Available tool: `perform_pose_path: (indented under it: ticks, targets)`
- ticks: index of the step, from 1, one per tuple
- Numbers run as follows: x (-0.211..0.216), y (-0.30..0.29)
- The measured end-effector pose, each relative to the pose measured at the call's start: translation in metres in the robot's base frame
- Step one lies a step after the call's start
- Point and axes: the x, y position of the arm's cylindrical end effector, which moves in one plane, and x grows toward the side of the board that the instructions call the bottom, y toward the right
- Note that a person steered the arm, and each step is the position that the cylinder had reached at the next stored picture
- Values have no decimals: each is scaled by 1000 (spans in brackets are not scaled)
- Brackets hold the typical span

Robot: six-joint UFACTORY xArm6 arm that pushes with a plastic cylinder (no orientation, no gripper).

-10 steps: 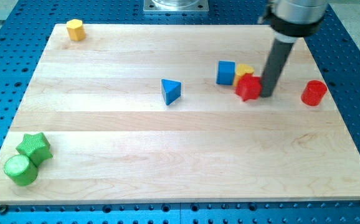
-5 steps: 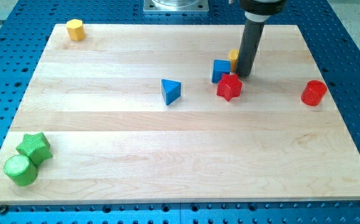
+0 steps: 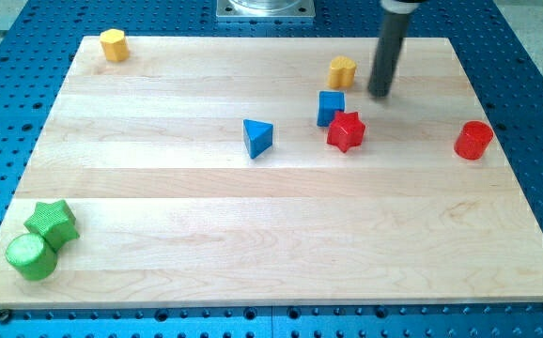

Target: Keep heart and cube in a horizontal line with hexagon

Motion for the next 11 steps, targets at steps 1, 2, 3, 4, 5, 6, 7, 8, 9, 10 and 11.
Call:
perform_pose_path:
  ticks: [1,2,3,4,5,6,7,8,9,10,11]
  targets:
    - [-28,-67]
    - [-34,-133]
    - [-12,-193]
    - [-20,-214]
    - [-41,-168]
    - [-49,-151]
    - [-41,-117]
    - [-65,-102]
    - [-68,-130]
    - [-41,-135]
    - [24,-175]
